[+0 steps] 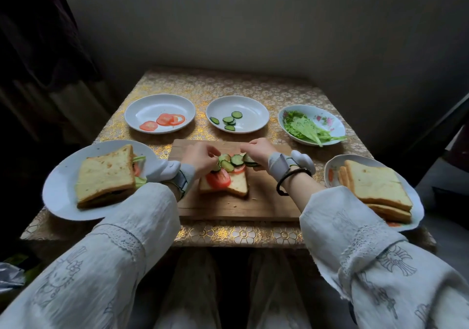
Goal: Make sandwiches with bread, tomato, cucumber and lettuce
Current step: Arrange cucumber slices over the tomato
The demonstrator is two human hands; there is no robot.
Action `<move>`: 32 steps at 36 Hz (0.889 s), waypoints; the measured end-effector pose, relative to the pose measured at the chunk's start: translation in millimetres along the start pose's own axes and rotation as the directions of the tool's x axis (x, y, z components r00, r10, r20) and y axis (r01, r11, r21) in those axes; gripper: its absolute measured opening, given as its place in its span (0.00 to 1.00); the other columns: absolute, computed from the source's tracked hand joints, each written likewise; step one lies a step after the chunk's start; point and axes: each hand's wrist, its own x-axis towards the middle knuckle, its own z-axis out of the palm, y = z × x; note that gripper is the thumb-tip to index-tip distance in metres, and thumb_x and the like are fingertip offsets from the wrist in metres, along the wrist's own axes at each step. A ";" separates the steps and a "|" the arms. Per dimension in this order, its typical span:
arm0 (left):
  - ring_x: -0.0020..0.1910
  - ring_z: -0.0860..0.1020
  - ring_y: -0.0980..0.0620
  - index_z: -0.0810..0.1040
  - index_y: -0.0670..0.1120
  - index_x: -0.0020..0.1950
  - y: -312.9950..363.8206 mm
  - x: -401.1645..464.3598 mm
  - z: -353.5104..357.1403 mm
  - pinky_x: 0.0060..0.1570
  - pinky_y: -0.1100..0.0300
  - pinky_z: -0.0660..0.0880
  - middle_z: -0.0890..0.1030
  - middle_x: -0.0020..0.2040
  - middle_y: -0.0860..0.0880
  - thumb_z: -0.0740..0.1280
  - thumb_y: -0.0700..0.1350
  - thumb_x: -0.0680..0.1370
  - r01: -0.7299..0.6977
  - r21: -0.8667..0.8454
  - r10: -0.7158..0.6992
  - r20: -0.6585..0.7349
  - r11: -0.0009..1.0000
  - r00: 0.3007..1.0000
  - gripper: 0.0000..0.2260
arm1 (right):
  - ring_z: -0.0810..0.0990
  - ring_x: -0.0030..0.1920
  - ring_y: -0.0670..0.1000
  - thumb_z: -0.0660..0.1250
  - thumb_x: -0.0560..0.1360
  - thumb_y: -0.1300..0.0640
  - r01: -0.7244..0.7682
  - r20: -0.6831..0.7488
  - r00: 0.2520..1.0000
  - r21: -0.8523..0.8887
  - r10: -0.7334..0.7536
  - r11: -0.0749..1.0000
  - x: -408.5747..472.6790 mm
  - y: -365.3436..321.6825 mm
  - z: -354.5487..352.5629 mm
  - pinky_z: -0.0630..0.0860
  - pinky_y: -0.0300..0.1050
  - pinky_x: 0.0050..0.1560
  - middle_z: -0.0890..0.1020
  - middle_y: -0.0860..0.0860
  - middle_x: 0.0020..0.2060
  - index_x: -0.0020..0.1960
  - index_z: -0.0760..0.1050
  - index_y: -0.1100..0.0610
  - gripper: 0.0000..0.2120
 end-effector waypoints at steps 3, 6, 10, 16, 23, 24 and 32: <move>0.62 0.73 0.42 0.83 0.47 0.57 4.2 1.6 5.6 0.63 0.51 0.71 0.81 0.59 0.44 0.66 0.46 0.75 -0.006 0.157 0.005 0.006 0.988 1.000 0.12 | 0.73 0.40 0.52 0.60 0.78 0.62 -0.048 0.030 0.999 0.186 0.043 0.981 -4.5 0.2 -5.4 0.70 0.42 0.32 0.72 0.56 0.46 0.55 0.75 0.61 0.09; 0.63 0.68 0.41 0.83 0.48 0.55 9.5 1.8 10.6 0.61 0.51 0.67 0.79 0.59 0.43 0.66 0.52 0.75 0.024 0.263 -0.024 -0.002 0.964 1.000 0.13 | 0.73 0.50 0.54 0.58 0.77 0.67 -0.090 0.061 0.995 0.320 0.074 0.943 -6.1 3.9 -11.6 0.71 0.41 0.35 0.73 0.56 0.48 0.62 0.74 0.66 0.15; 0.64 0.68 0.41 0.84 0.46 0.52 14.5 2.5 12.8 0.63 0.50 0.69 0.81 0.56 0.43 0.67 0.51 0.75 0.045 0.205 -0.042 -0.022 0.978 0.999 0.13 | 0.73 0.53 0.54 0.56 0.76 0.71 -0.112 0.104 0.992 0.392 0.077 0.913 -7.2 7.1 -15.6 0.74 0.40 0.37 0.75 0.55 0.44 0.62 0.73 0.66 0.17; 0.39 0.77 0.52 0.83 0.41 0.50 21.8 6.6 8.5 0.34 0.63 0.73 0.82 0.44 0.45 0.67 0.47 0.76 0.086 -0.041 -0.082 0.086 0.995 0.993 0.10 | 0.74 0.52 0.55 0.56 0.76 0.73 -0.118 0.105 0.991 0.418 0.081 0.901 -7.4 13.8 -14.2 0.75 0.42 0.40 0.75 0.56 0.41 0.63 0.73 0.68 0.17; 0.52 0.80 0.47 0.83 0.40 0.53 15.7 5.2 6.6 0.47 0.59 0.75 0.83 0.53 0.43 0.69 0.42 0.74 0.103 0.031 -0.103 0.013 0.994 0.995 0.10 | 0.74 0.52 0.56 0.56 0.75 0.75 -0.094 0.111 0.993 0.453 0.049 0.886 -9.7 12.8 -8.8 0.76 0.43 0.40 0.74 0.61 0.52 0.65 0.69 0.69 0.19; 0.55 0.79 0.47 0.82 0.40 0.54 15.5 4.0 5.8 0.48 0.59 0.74 0.82 0.55 0.43 0.69 0.42 0.74 0.097 0.050 -0.098 0.004 0.994 0.995 0.10 | 0.74 0.54 0.57 0.57 0.76 0.76 -0.085 0.107 0.993 0.462 0.040 0.883 -10.0 12.9 -8.5 0.77 0.45 0.43 0.74 0.63 0.55 0.66 0.69 0.69 0.19; 0.51 0.81 0.47 0.82 0.42 0.55 9.5 2.2 6.6 0.51 0.55 0.79 0.83 0.53 0.43 0.66 0.47 0.77 0.016 -0.037 -0.016 0.000 0.999 1.000 0.12 | 0.76 0.63 0.62 0.59 0.75 0.75 -0.102 0.127 0.991 0.562 0.036 0.821 -11.7 12.4 -3.4 0.82 0.41 0.36 0.76 0.65 0.60 0.59 0.73 0.65 0.15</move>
